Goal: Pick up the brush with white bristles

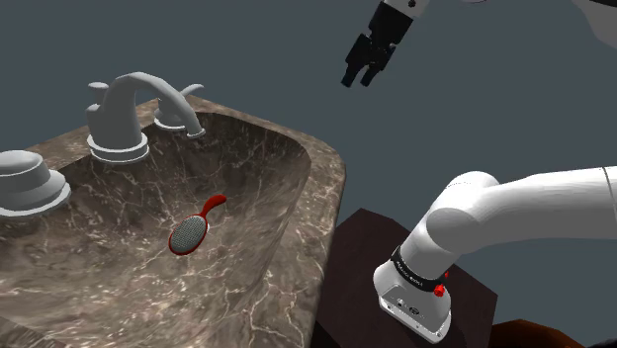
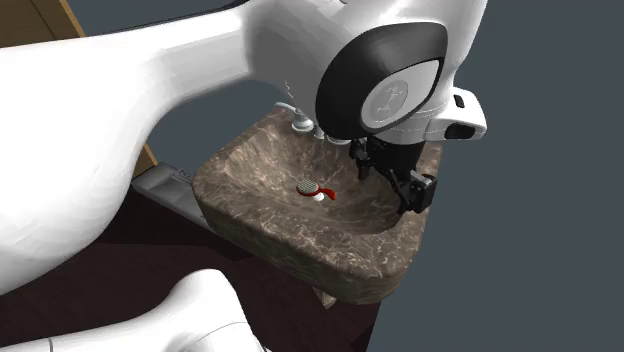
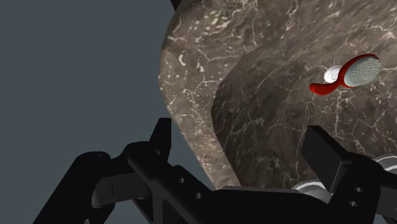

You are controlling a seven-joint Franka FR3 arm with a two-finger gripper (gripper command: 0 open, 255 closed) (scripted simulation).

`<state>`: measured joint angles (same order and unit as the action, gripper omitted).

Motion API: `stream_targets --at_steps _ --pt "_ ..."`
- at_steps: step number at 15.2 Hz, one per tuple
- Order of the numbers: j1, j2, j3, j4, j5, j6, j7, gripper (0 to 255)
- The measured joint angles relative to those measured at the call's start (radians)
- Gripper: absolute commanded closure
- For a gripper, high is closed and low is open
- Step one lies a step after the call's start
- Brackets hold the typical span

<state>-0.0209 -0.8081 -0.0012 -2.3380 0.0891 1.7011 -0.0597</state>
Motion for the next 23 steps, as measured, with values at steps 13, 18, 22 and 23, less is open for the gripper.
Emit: stream_targets --at_steps 13,18,22,23 --pt "0.027 -0.025 0.236 -0.259 0.172 0.274 0.331 0" --pt "0.040 0.059 0.369 -0.304 0.254 0.432 0.489 0" --pt "0.039 0.150 0.480 -0.321 0.306 0.565 0.615 0" --pt "0.031 0.183 0.509 -0.311 0.311 0.595 0.648 0"
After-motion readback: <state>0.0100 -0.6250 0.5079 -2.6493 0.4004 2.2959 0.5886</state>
